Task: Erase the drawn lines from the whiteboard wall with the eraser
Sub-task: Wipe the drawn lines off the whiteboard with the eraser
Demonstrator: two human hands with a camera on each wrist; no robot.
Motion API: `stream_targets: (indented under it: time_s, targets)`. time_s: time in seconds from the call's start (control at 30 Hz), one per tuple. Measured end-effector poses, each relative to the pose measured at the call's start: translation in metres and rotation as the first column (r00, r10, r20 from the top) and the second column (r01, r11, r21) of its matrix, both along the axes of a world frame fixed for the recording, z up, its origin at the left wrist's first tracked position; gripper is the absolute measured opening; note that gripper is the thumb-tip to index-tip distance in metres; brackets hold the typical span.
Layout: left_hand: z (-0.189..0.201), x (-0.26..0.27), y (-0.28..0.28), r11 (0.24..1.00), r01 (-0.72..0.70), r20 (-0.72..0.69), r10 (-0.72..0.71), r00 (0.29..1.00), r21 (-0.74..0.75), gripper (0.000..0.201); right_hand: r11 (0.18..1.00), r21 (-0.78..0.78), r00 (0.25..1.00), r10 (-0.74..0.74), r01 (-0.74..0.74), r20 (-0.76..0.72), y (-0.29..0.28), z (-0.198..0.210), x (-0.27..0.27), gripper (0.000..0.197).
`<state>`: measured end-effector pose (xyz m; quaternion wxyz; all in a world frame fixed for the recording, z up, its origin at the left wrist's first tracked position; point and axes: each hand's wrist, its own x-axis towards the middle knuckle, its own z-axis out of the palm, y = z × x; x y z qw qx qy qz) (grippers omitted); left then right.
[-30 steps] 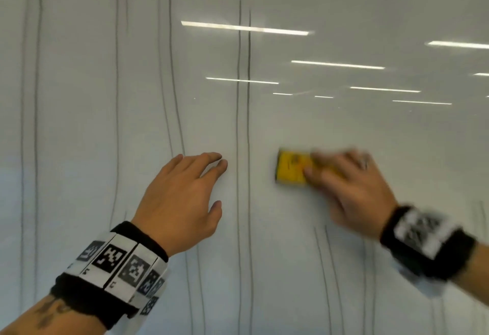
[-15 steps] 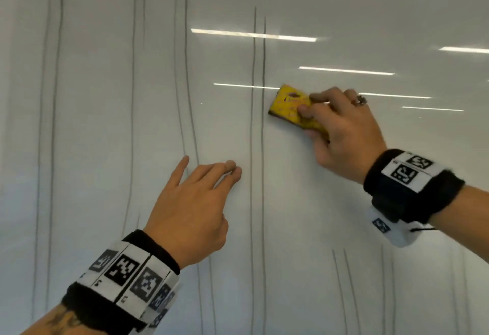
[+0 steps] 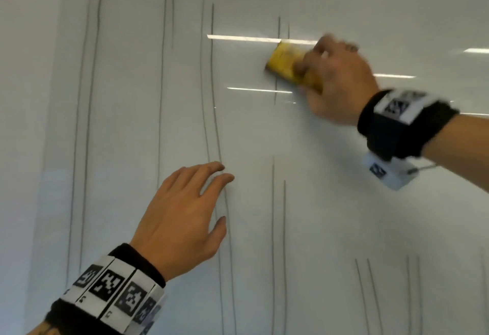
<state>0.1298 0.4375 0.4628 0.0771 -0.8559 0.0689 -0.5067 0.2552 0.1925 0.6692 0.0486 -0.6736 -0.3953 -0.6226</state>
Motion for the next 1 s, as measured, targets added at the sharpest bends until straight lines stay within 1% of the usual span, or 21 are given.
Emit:
stream_targets:
  time_s: [0.03, 0.07, 0.1, 0.13, 0.17, 0.2, 0.23, 0.27, 0.3, 0.33, 0.37, 0.4, 0.47, 0.53, 0.63, 0.7, 0.8, 0.9, 0.93, 0.97, 1.0]
  targets:
    - [-0.001, -0.002, 0.004, 0.999, -0.031, 0.013, 0.032, 0.999, -0.033, 0.068, 0.989, -0.145, 0.999, 0.04, -0.041, -0.01, 0.002, -0.029, 0.0, 0.034]
    - [-0.003, -0.003, 0.008, 0.995, -0.072, 0.013, 0.073, 0.997, -0.063, 0.074, 0.954, -0.296, 0.998, 0.055, -0.056, -0.012, 0.003, -0.058, -0.001, 0.035]
    - [-0.005, -0.004, 0.01, 0.99, -0.116, -0.002, 0.117, 0.993, -0.082, 0.082, 0.916, -0.399, 0.999, 0.054, -0.046, 0.009, 0.002, -0.077, -0.003, 0.034]
    - [-0.007, -0.005, 0.012, 0.983, -0.161, -0.029, 0.159, 0.987, -0.085, 0.091, 0.886, -0.464, 0.998, 0.039, -0.011, 0.051, 0.0, -0.081, -0.002, 0.033]
    - [-0.009, -0.004, 0.012, 0.976, -0.202, -0.058, 0.198, 0.979, -0.078, 0.1, 0.865, -0.501, 0.994, 0.026, 0.03, 0.105, -0.001, -0.07, -0.003, 0.031]
    - [-0.011, -0.004, 0.012, 0.969, -0.238, -0.079, 0.232, 0.969, -0.07, 0.108, 0.857, -0.509, 0.989, -0.002, 0.078, 0.149, 0.001, -0.049, -0.004, 0.03]
    - [-0.013, -0.003, 0.011, 0.96, -0.272, -0.095, 0.265, 0.959, -0.067, 0.114, 0.883, -0.456, 0.983, -0.031, 0.111, 0.178, 0.004, -0.022, -0.005, 0.031]
    - [-0.015, -0.003, 0.009, 0.951, -0.302, -0.115, 0.294, 0.949, -0.069, 0.118, 0.935, -0.33, 0.981, -0.07, 0.127, 0.18, 0.007, 0.01, -0.006, 0.032]
    - [-0.016, -0.002, 0.007, 0.942, -0.324, -0.131, 0.312, 0.941, -0.082, 0.121, 0.978, -0.165, 0.982, -0.101, 0.128, 0.162, 0.006, 0.042, -0.008, 0.033]
    - [-0.017, -0.002, 0.005, 0.936, -0.336, -0.137, 0.321, 0.937, -0.105, 0.122, 0.992, 0.006, 0.983, -0.124, 0.124, 0.133, 0.003, 0.072, -0.008, 0.033]
    - [-0.018, -0.001, 0.003, 0.932, -0.339, -0.137, 0.322, 0.937, -0.126, 0.122, 0.98, 0.144, 0.988, -0.144, 0.134, 0.063, 0.0, 0.094, -0.009, 0.033]
    - [-0.019, -0.001, 0.003, 0.932, -0.338, -0.133, 0.321, 0.938, -0.134, 0.12, 0.963, 0.233, 0.99, -0.141, 0.138, -0.002, -0.001, 0.105, -0.008, 0.032]
    - [-0.023, -0.001, 0.004, 0.933, -0.342, -0.119, 0.329, 0.937, -0.112, 0.117, 0.948, 0.29, 0.992, -0.124, 0.129, -0.039, 0.005, 0.109, -0.006, 0.032]
    - [-0.028, -0.001, 0.009, 0.933, -0.353, -0.129, 0.342, 0.931, -0.069, 0.117, 0.968, 0.235, 0.996, -0.09, 0.093, -0.024, 0.013, 0.089, -0.006, 0.034]
    - [-0.029, 0.002, 0.014, 0.928, -0.372, -0.175, 0.362, 0.916, -0.023, 0.12, 0.998, 0.04, 0.999, -0.052, 0.052, -0.004, 0.015, 0.037, -0.003, 0.033]
    - [-0.026, 0.002, 0.014, 0.925, -0.38, -0.189, 0.373, 0.908, 0.001, 0.119, 0.996, -0.085, 0.999, -0.025, 0.027, 0.026, 0.007, -0.003, -0.004, 0.032]
    - [-0.022, 0.001, 0.011, 0.914, -0.405, -0.21, 0.402, 0.891, 0.028, 0.117, 0.972, -0.232, 0.998, -0.006, 0.019, 0.056, -0.004, -0.076, -0.004, 0.032]
    - [-0.013, -0.005, -0.003, 0.892, -0.452, -0.306, 0.431, 0.849, 0.003, 0.118, 0.931, -0.364, 0.999, -0.015, 0.031, 0.046, -0.007, -0.16, -0.005, 0.032]
    - [-0.009, -0.006, -0.008, 0.888, -0.461, -0.318, 0.439, 0.841, 0.007, 0.117, 0.912, -0.408, 0.999, -0.014, 0.033, 0.052, -0.007, -0.183, -0.006, 0.033]
    - [-0.005, -0.007, -0.011, 0.888, -0.459, -0.31, 0.442, 0.842, 0.021, 0.114, 0.891, -0.451, 0.998, -0.015, 0.038, 0.055, -0.009, -0.197, -0.005, 0.035]
    - [-0.002, -0.009, -0.012, 0.889, -0.456, -0.308, 0.443, 0.842, 0.032, 0.111, 0.874, -0.485, 0.998, -0.013, 0.042, 0.063, -0.012, -0.2, -0.004, 0.035]
